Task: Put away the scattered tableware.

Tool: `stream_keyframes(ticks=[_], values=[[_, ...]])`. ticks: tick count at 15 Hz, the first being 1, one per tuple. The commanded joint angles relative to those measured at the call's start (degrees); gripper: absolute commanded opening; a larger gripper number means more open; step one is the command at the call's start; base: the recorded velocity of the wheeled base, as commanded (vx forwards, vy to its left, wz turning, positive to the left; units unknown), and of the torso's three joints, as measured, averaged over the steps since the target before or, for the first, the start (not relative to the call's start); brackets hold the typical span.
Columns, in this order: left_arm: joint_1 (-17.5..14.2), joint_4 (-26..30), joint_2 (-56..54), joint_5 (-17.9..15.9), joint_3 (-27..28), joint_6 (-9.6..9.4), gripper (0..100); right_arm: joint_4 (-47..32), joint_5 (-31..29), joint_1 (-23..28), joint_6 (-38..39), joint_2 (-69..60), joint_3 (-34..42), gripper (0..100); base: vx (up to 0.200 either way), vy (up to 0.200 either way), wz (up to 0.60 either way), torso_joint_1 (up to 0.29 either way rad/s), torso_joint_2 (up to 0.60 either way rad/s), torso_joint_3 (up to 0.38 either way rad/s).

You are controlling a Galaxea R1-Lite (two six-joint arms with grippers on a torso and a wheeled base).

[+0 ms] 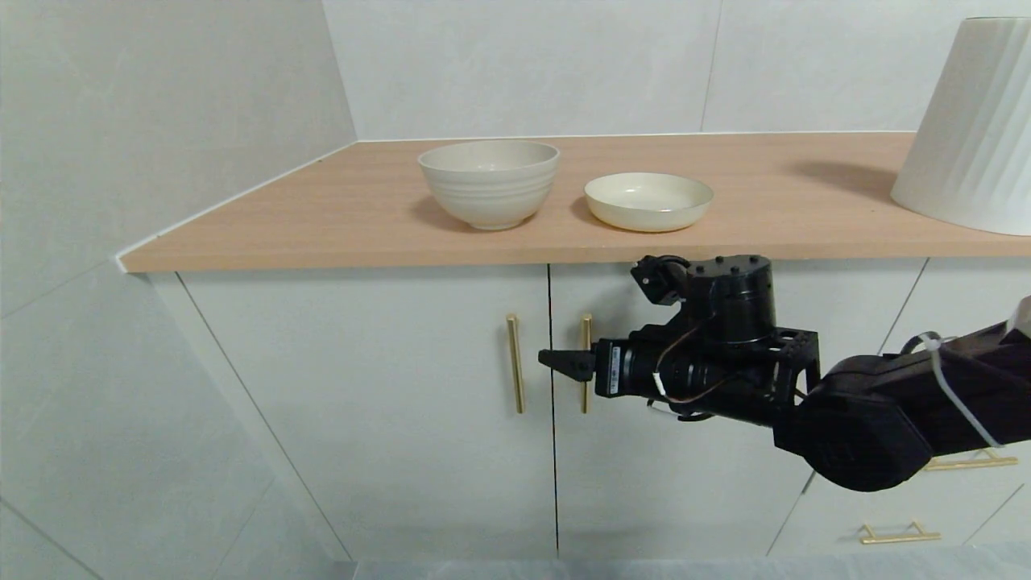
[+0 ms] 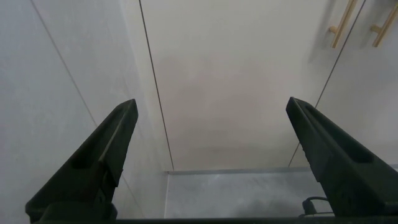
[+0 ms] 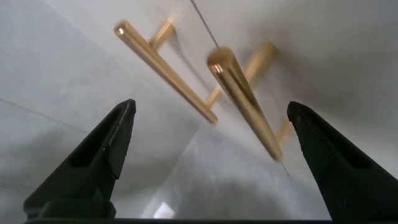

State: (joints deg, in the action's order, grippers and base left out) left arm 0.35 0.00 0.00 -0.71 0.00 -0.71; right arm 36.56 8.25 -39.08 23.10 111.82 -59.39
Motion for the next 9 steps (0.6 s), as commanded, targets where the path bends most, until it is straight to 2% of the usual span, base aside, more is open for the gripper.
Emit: stream_keyframes(ticks=[1, 4, 9], values=[[0.0, 0.0, 0.0, -0.1, 0.0, 0.00, 100, 2.4, 0.0, -0.6, 0.4, 3.1, 0.1, 100, 0.000, 0.000, 0.00, 0.000, 0.00, 0.000], [0.0, 0.0, 0.0, 0.0, 0.0, 0.00, 100, 7.6, -1.3, -0.9, 0.3, 5.5, 0.3, 100, 0.000, 0.000, 0.00, 0.000, 0.00, 0.000], [0.0, 0.0, 0.0, 0.0, 0.0, 0.00, 100, 7.9, -1.7, -2.0, 0.5, 4.5, 0.9, 100, 0.000, 0.000, 0.00, 0.000, 0.00, 0.000]])
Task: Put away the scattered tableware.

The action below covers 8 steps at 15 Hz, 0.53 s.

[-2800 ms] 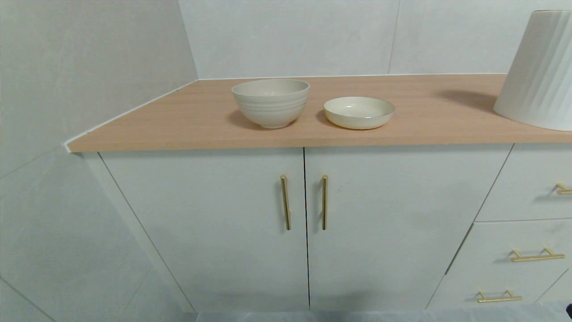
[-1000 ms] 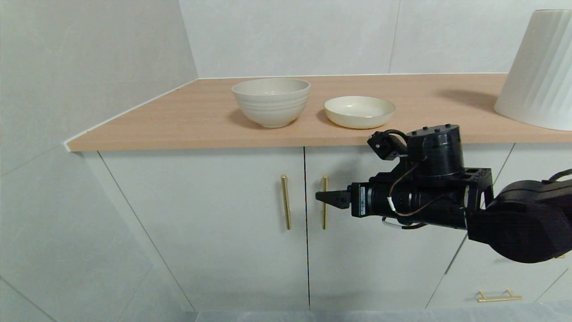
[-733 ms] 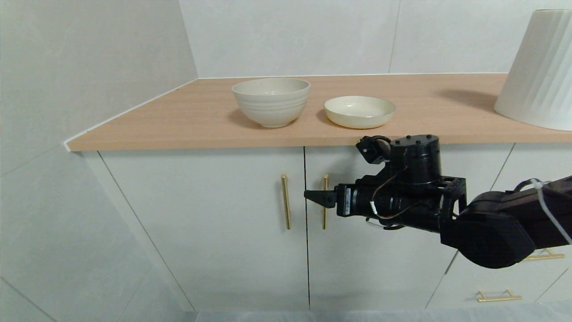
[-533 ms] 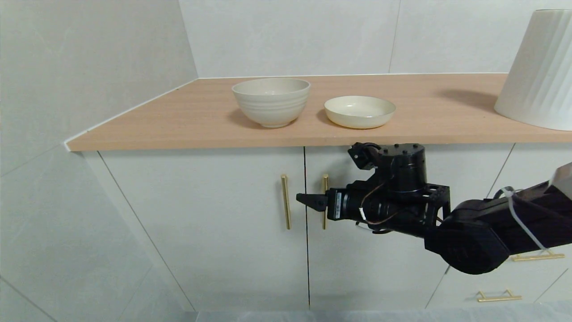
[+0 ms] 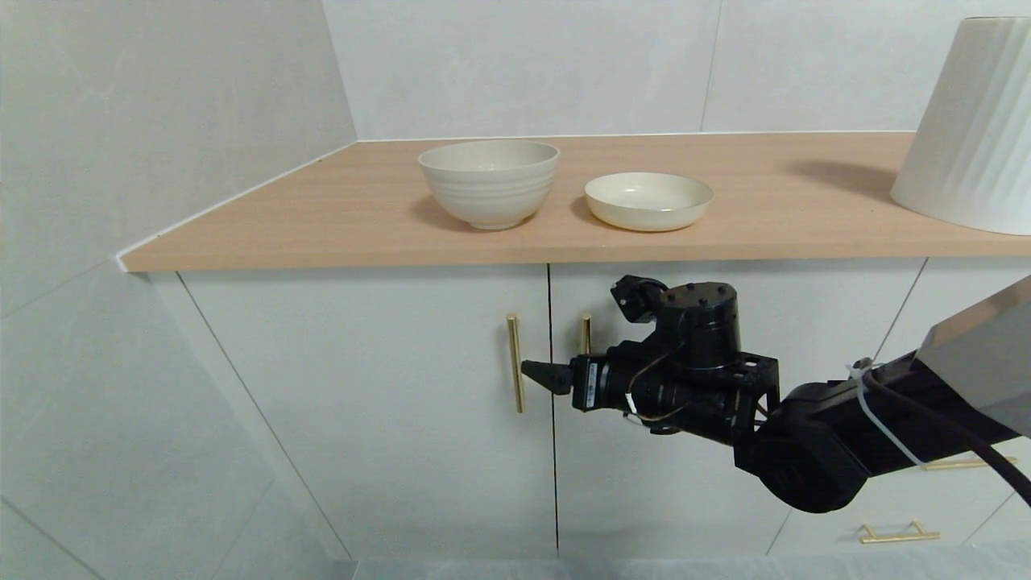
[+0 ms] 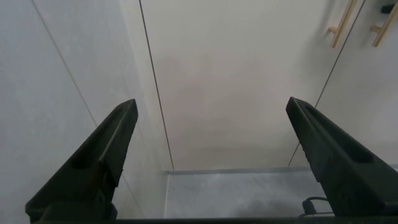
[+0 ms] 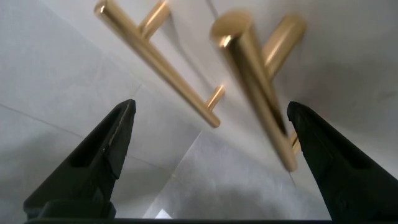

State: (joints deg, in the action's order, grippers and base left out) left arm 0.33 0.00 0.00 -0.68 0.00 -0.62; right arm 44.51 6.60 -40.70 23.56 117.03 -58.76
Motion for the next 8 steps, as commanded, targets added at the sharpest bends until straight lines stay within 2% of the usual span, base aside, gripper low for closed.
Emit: stream_keyframes(ticks=[1, 8], values=[[0.0, 0.0, 0.0, 0.0, 0.0, -0.08, 100, 0.0, 0.1, -0.4, 0.1, -1.4, 0.9, 100, 0.000, 0.000, 0.00, 0.000, 0.00, 0.000], [0.0, 0.0, 0.0, 0.0, 0.0, 0.01, 100, -0.1, 0.9, -1.7, 0.0, -6.4, 5.3, 100, 0.000, 0.000, 0.00, 0.000, 0.00, 0.000]])
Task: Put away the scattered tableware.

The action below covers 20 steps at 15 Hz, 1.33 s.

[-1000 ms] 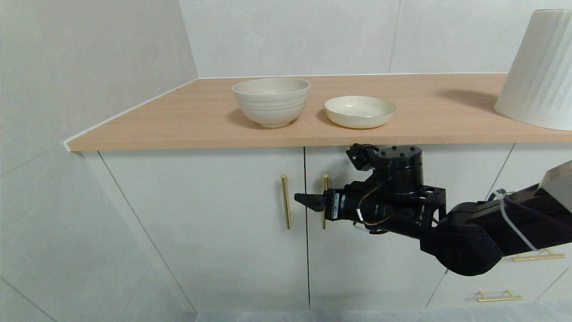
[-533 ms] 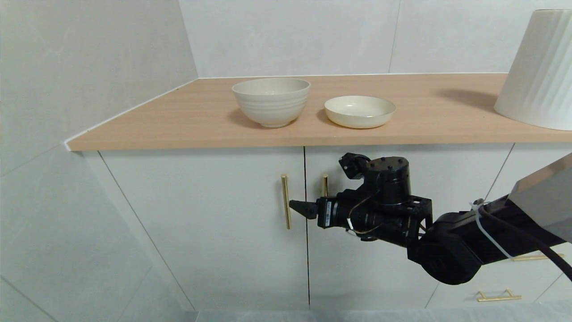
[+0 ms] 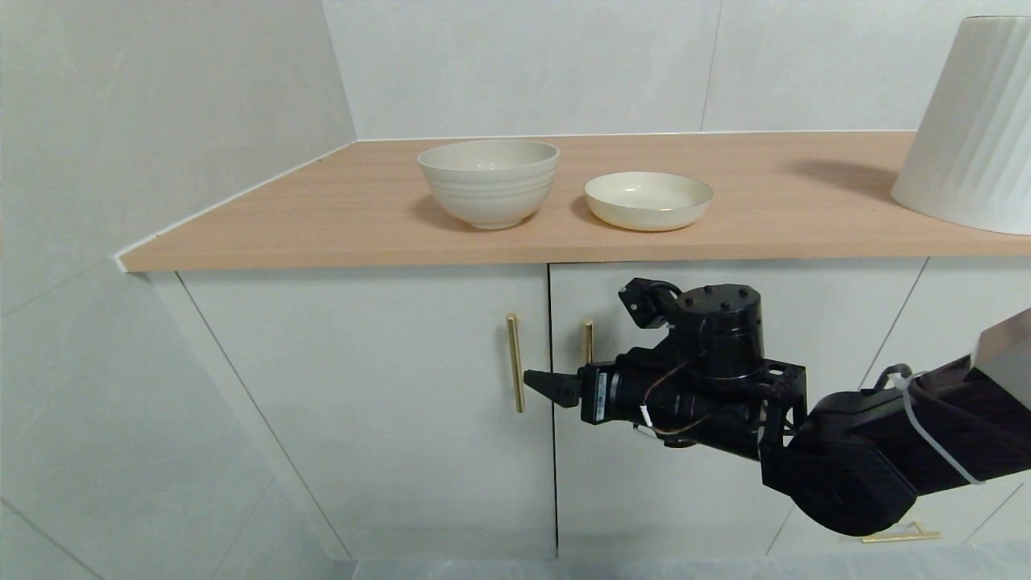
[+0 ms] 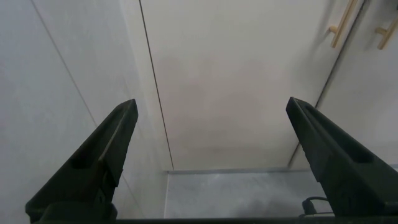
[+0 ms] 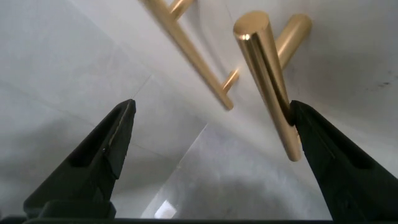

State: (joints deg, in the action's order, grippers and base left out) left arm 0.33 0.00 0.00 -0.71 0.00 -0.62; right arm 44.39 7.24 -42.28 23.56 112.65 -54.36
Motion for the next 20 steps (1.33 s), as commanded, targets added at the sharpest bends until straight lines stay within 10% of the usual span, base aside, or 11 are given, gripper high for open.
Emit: stream_keyframes(ticks=[1, 20], values=[[0.0, 0.1, 0.0, 0.0, 0.0, 0.01, 100, 0.0, 1.3, -0.4, 0.0, -2.7, 1.7, 100, 0.000, 0.000, 0.00, 0.000, 0.00, 0.000], [0.0, 0.0, 0.0, 0.0, 0.0, 0.36, 100, 0.0, 11.6, -0.7, 0.3, -9.8, 10.1, 100, 0.000, 0.000, 0.00, 0.000, 0.00, 0.000]])
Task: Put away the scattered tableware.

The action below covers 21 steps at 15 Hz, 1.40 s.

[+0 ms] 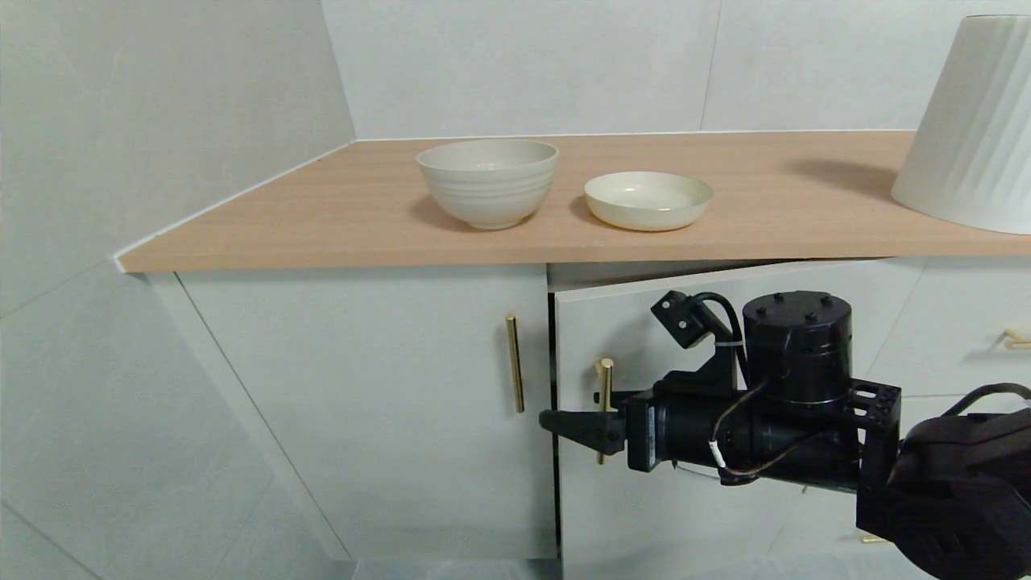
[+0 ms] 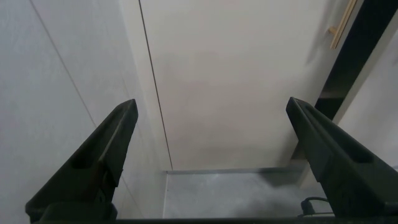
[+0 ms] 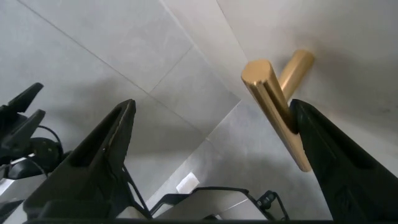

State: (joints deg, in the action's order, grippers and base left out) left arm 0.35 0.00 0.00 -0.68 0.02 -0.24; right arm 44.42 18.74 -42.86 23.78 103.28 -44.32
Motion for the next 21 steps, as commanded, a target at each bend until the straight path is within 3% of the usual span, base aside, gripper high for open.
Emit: stream_keyframes(ticks=[1, 11, 12, 15, 17, 19, 21], values=[[0.0, 0.0, 0.0, 0.0, 0.0, -0.02, 100, 0.0, 0.1, -0.5, 0.2, -0.4, 0.0, 100, 0.000, 0.000, 0.00, 0.000, 0.00, 0.000], [0.0, -0.4, 0.0, -0.7, 0.8, -0.55, 100, 0.1, 3.2, -0.8, 1.4, -2.8, 1.7, 100, 0.000, 0.000, 0.00, 0.000, 0.00, 0.000], [0.0, 0.4, 0.0, -2.8, 4.5, -0.20, 100, 0.1, 3.2, -0.8, 1.4, -2.9, 1.7, 100, 0.000, 0.000, 0.00, 0.000, 0.00, 0.000], [0.3, 7.1, 8.3, -16.7, 16.8, 0.33, 100, 0.1, 3.2, -0.8, 1.4, -3.3, 1.7, 100, 0.000, 0.000, 0.00, 0.000, 0.00, 0.000], [0.3, 7.6, 19.2, -25.2, 24.2, 0.42, 100, 0.2, 3.2, -0.8, 1.4, -3.4, 1.6, 100, 0.000, 0.000, 0.00, 0.000, 0.00, 0.000], [0.3, 7.4, 31.0, -30.9, 29.7, 0.24, 100, 0.3, 3.2, -0.8, 1.4, -3.5, 1.6, 100, 0.000, 0.000, 0.00, 0.000, 0.00, 0.000], [0.3, 6.8, 41.9, -33.6, 33.8, -0.02, 100, 1.0, 3.2, -0.8, 1.4, -3.4, 1.7, 100, 0.000, 0.000, 0.00, 0.000, 0.00, 0.000]])
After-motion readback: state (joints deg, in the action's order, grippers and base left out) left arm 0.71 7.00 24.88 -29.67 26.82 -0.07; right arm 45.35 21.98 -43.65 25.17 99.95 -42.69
